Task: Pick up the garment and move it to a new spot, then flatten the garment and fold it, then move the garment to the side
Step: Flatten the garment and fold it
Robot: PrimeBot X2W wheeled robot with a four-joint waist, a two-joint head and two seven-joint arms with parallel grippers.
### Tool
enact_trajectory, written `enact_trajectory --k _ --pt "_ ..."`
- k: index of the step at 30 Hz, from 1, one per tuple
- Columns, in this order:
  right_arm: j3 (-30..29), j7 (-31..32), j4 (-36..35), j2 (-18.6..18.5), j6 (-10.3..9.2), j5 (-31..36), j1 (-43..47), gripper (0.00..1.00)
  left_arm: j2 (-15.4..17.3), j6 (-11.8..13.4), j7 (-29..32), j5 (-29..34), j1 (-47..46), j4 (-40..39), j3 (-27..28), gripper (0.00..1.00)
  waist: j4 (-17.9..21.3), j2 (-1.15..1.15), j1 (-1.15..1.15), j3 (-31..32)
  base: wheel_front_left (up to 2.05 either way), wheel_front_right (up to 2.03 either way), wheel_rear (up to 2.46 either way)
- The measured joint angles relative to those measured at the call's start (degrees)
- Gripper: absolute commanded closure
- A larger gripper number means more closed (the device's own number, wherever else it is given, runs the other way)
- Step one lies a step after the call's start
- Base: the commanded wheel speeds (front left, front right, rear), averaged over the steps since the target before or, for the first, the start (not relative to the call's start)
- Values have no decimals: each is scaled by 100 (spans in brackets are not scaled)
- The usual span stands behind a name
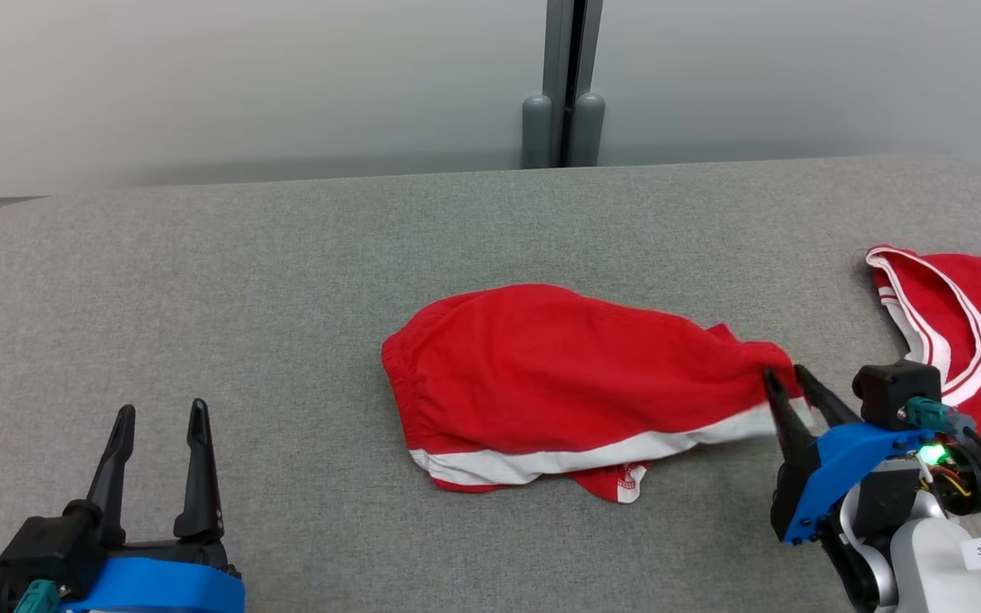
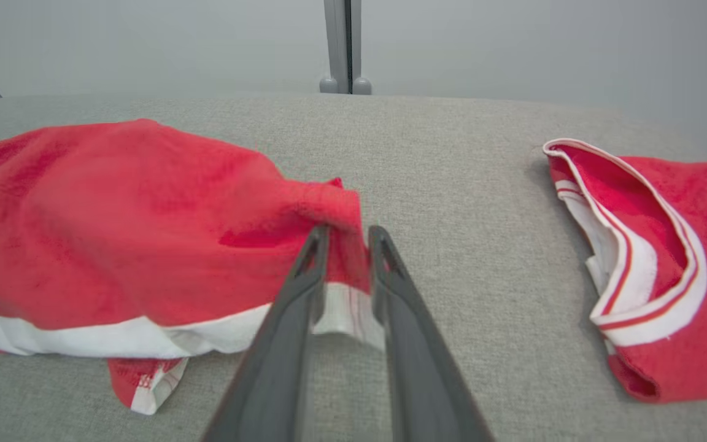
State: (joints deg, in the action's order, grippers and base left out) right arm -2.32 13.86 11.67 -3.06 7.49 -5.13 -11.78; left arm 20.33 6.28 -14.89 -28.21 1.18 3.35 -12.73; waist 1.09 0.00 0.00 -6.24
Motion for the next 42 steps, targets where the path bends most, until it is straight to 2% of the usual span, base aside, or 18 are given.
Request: enact_trajectory --k 7,14,20,31,42 --pt "-259 -422 119 4 0 77 18 0 25 -34 0 0 -25 99 -48 0 -55 0 0 91 0 0 0" --pt "-534 -1315 -205 12 0 5 413 0 -36 -27 0 0 62 166 -114 0 -37 0 0 286 0 0 0" --pt "-567 -1757 -498 13 0 -162 841 0 -103 -19 -1 4 129 198 -187 0 53 0 0 450 0 0 0" --pt "-463 -1763 -868 15 -1 -420 1311 0 -119 -25 -1 4 240 274 -245 0 187 0 0 620 0 0 0" --pt "-453 -1695 -899 15 -1 -493 1358 0 -111 -24 -2 4 253 290 -278 0 194 0 0 620 0 0 0"
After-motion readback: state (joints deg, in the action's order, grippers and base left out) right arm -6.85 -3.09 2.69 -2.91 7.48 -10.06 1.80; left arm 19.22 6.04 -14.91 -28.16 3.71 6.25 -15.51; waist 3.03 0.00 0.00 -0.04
